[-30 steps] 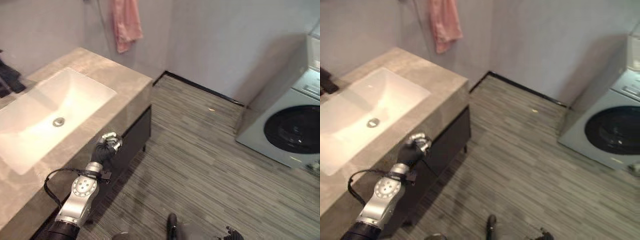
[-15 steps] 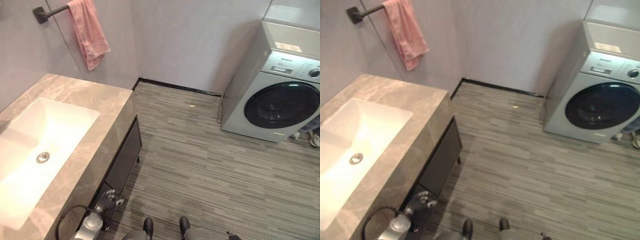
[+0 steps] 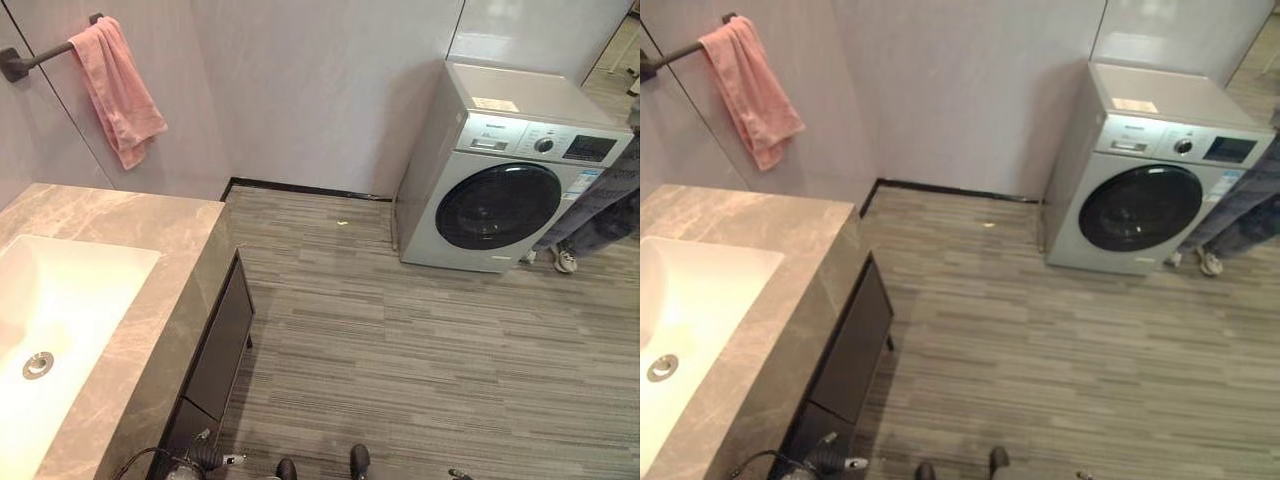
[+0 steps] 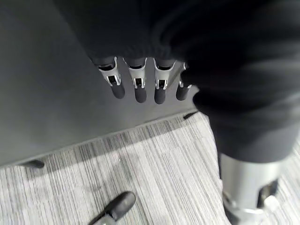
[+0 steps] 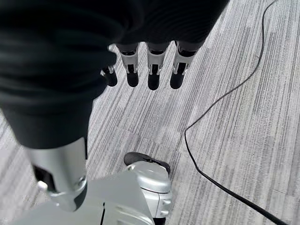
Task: Put brush and paste in cup on sink, flatten towel.
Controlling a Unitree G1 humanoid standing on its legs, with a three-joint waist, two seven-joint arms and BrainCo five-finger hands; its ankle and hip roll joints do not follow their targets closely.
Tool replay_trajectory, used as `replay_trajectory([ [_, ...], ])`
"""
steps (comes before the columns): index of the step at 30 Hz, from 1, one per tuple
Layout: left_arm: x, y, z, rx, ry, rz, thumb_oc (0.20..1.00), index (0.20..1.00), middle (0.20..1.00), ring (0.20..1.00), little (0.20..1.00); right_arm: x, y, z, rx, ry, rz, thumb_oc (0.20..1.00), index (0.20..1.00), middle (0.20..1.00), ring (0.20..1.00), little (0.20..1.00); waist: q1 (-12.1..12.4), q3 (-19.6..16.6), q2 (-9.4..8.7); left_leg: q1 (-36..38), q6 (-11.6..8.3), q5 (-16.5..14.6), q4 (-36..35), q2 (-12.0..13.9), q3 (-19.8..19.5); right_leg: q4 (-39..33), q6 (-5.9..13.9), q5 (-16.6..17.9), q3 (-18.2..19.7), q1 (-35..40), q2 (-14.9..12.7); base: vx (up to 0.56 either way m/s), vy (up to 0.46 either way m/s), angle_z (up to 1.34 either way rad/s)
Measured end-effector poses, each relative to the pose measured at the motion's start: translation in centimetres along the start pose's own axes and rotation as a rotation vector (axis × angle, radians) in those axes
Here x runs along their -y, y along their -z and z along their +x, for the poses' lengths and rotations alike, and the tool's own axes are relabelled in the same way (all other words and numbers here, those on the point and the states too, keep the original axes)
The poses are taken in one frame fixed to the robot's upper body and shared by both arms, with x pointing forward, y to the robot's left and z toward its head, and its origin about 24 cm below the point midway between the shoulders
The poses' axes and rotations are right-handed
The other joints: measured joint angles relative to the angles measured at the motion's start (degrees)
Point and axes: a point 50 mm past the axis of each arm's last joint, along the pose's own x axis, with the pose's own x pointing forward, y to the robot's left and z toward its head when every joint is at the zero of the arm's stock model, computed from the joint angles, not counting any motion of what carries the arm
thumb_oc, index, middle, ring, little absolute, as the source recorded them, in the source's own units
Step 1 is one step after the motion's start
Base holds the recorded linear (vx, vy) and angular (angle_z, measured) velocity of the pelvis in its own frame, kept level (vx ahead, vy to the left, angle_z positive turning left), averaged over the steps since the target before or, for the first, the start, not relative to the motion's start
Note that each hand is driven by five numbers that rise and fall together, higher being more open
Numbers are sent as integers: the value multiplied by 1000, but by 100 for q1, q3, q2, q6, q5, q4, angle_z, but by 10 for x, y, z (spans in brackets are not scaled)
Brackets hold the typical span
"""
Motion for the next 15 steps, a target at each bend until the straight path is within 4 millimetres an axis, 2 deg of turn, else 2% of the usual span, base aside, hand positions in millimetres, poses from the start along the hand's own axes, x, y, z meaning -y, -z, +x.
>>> replay_trajectory([
  [4,13,17,-3,-93,29,-33,1000,1000,1000,1000,1000,1,0,0,3,3,47,1000,1000,1000,1000,1000,-20,-87,196,27,-152,14,-26,176,8,-286,-158,95,-8,138,164,77,-66,-5],
  [7,21,26,-6,-176,29,-163,1000,1000,1000,1000,1000,5,10,-1,-31,14,55,1000,1000,1000,1000,1000,-50,-138,326,116,-232,14,-14,276,-92,-582,-244,172,-142,403,257,90,-44,15],
  [8,21,26,-6,-175,27,-171,1000,1000,1000,1000,1000,8,18,-2,-57,20,50,1000,1000,1000,1000,1000,-47,-183,401,128,-260,9,-17,311,-153,-607,-263,161,-194,451,280,98,-30,23],
  [10,16,25,-5,-176,8,-207,1000,1000,1000,1000,1000,13,23,-3,-78,32,44,1000,1000,1000,1000,1000,-34,-199,391,128,-309,6,-12,344,-198,-662,-268,160,-251,501,308,65,-17,16],
  [11,10,23,-3,-180,-17,-269,1000,1000,1000,1000,1000,22,29,-4,-96,52,31,1000,1000,1000,1000,1000,-36,-212,449,122,-333,5,-11,373,-229,-672,-302,154,-282,510,335,51,-19,6],
  [15,0,14,1,-160,-43,-316,1000,1000,1000,1000,1000,32,36,-6,-118,74,6,1000,1000,1000,1000,1000,-54,-207,529,128,-347,8,-9,410,-237,-677,-342,152,-289,522,377,38,-9,1],
])
